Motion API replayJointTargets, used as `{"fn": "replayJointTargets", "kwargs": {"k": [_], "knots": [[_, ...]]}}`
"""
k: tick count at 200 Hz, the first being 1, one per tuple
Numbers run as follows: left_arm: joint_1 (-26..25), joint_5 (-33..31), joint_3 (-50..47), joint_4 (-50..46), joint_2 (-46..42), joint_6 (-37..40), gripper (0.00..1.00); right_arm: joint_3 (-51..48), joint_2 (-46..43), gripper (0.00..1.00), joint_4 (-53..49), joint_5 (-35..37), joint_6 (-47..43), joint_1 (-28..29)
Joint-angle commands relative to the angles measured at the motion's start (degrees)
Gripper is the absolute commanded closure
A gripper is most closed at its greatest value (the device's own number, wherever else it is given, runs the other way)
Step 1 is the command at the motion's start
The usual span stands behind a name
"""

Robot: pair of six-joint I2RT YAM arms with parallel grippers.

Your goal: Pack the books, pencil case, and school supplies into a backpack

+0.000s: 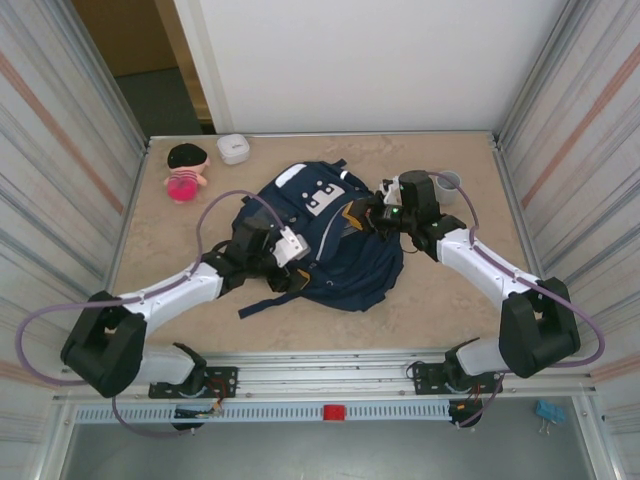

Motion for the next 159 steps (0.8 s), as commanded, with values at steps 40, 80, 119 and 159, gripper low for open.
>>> {"fn": "replayJointTargets", "kwargs": {"k": [40, 80, 119, 159], "knots": [[-4.44, -2.47, 1.01, 6.58, 0.22, -6.34, 0.42, 1.69, -1.01, 0.92, 3.93, -1.54, 0.41, -0.34], [-5.04, -7.74, -3.54, 10.30, -4.51, -7.72, 0.38, 0.83, -1.69, 0.91, 3.83, -1.64, 0.36, -0.69], [-5.25, -9.80, -3.10, 16.05, -0.75, -10.93, 0.39, 0.67, -1.85, 0.91, 3.93, -2.07, 0.40, -0.74], [-6.70, -10.86, -2.12, 17.72, 2.74, -12.41, 0.55, -0.33, -3.39, 0.90, 2.27, -1.26, -0.31, -1.04]]}}
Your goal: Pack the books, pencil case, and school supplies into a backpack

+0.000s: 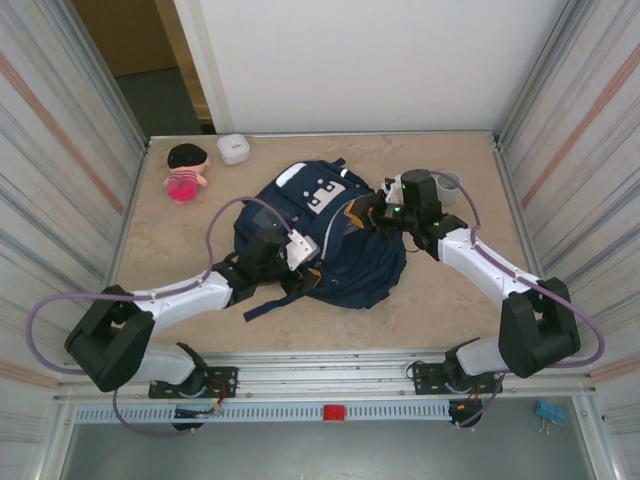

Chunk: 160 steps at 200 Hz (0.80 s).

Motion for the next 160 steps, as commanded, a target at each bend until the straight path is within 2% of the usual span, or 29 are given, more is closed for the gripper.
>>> {"fn": "replayJointTargets", "kwargs": {"k": [1, 15, 30, 40, 69, 94, 107, 121, 139, 160], "knots": [[-0.56, -1.89, 1.38, 5.55, 1.00, -1.82, 0.56, -0.32, -3.38, 0.90, 2.02, -0.90, -0.28, -0.35], [-0.81, -1.80, 1.01, 5.94, 0.53, -2.51, 0.66, -0.82, -3.89, 0.89, 2.02, -0.90, -0.11, -0.46], [-0.95, -1.60, 0.49, 6.33, -0.27, -3.06, 0.82, -0.86, -4.20, 0.88, 1.85, -1.05, -0.08, -0.43], [-0.94, -0.73, -0.01, 6.96, -0.96, -3.16, 0.88, -0.80, -4.27, 0.86, 1.29, -0.94, -0.47, -0.45], [-1.04, -0.37, 0.09, 4.91, -3.38, -3.89, 0.90, -1.31, -3.98, 0.86, 1.40, -0.92, -0.29, -0.47], [-1.28, -0.89, 0.47, 3.00, -5.11, -3.99, 1.00, -0.75, -3.82, 0.87, 2.16, -1.20, 0.07, -0.29], [-1.39, 0.30, 0.47, 3.17, -5.22, -4.24, 1.00, -0.73, -3.89, 0.85, 1.43, -0.75, -0.47, -0.26], [-1.39, 1.37, 0.27, 3.55, -5.08, -5.30, 1.00, -1.20, -3.92, 0.76, 1.04, -0.47, -0.52, -0.11], [-1.39, 1.72, -0.04, 4.52, -4.74, -6.53, 1.00, -3.04, -4.65, 0.54, 0.91, -0.27, -0.17, 0.80], [-1.39, 1.46, -0.23, 5.31, -4.48, -7.20, 1.00, -6.56, -6.87, 0.48, -0.47, 1.89, -0.11, 3.03]]}}
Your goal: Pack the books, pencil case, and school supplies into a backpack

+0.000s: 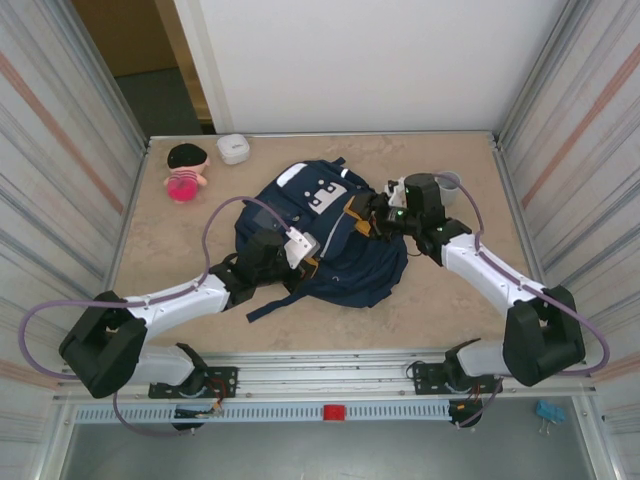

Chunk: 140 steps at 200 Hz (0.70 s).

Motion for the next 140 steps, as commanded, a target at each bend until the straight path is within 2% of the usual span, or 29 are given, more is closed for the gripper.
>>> {"fn": "replayJointTargets", "kwargs": {"k": [1, 45, 66, 98, 121, 140], "knots": [[-0.21, 0.85, 0.05, 3.85, -1.40, -1.90, 1.00, -3.75, -3.78, 0.48, -0.96, 0.87, -0.05, 2.67], [-0.21, 0.59, -0.11, 4.60, -1.58, -2.42, 1.00, -12.09, -6.74, 0.51, 2.70, 6.19, 3.83, 6.98], [-0.20, 0.63, -0.04, 4.77, -1.74, -2.66, 1.00, -13.14, -4.27, 0.63, 7.47, 5.39, 5.91, 9.12], [-0.24, 0.56, -0.21, 4.43, -2.19, -3.23, 1.00, -12.99, -1.94, 0.88, 11.39, 6.19, 8.10, 11.07], [-1.04, 1.82, 0.21, 3.46, -2.39, -2.77, 1.00, -12.94, -1.62, 0.98, 12.42, 7.44, 8.44, 11.26], [-2.24, 5.59, 1.28, 3.43, -2.08, -2.35, 1.00, -11.67, -0.49, 1.00, 12.74, 7.14, 8.23, 11.25]]}}
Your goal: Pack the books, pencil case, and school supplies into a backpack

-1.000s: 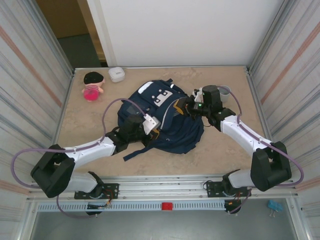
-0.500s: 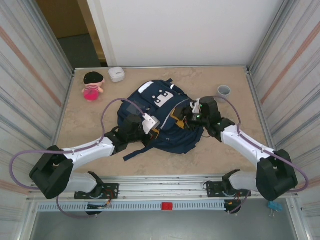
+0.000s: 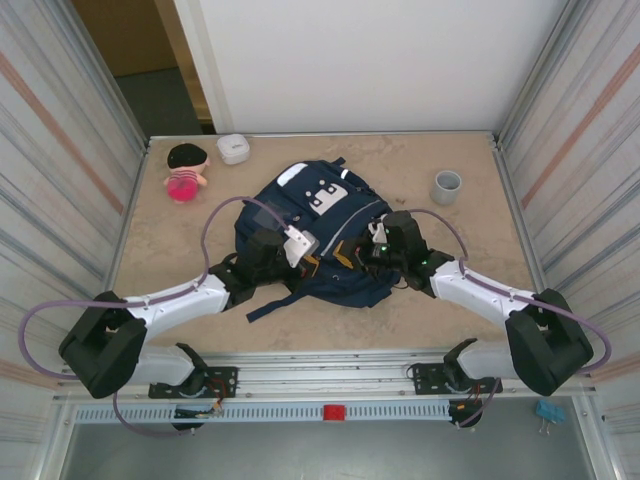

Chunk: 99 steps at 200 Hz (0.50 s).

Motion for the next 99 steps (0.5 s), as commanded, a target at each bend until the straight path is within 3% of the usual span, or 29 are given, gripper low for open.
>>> {"fn": "replayJointTargets", "kwargs": {"k": [1, 59, 67, 99], "knots": [[-1.87, 5.16, 1.52, 2.43, -1.94, 0.19, 1.00, 1.62, 1.84, 1.00, 3.77, 1.01, 0.77, 0.59], [-7.10, 5.24, 6.41, 5.23, 2.07, -1.22, 0.97, 2.45, 2.45, 1.00, 4.61, 0.40, 1.16, 1.96], [-7.56, 5.42, 6.94, 5.85, 2.62, -1.26, 0.91, 2.52, 1.99, 1.00, 3.37, 0.14, 0.27, 1.65], [-7.98, 2.55, 8.71, 0.65, 0.39, 3.50, 0.51, 3.77, 0.10, 1.00, -4.93, -6.13, -7.99, -2.97]]}}
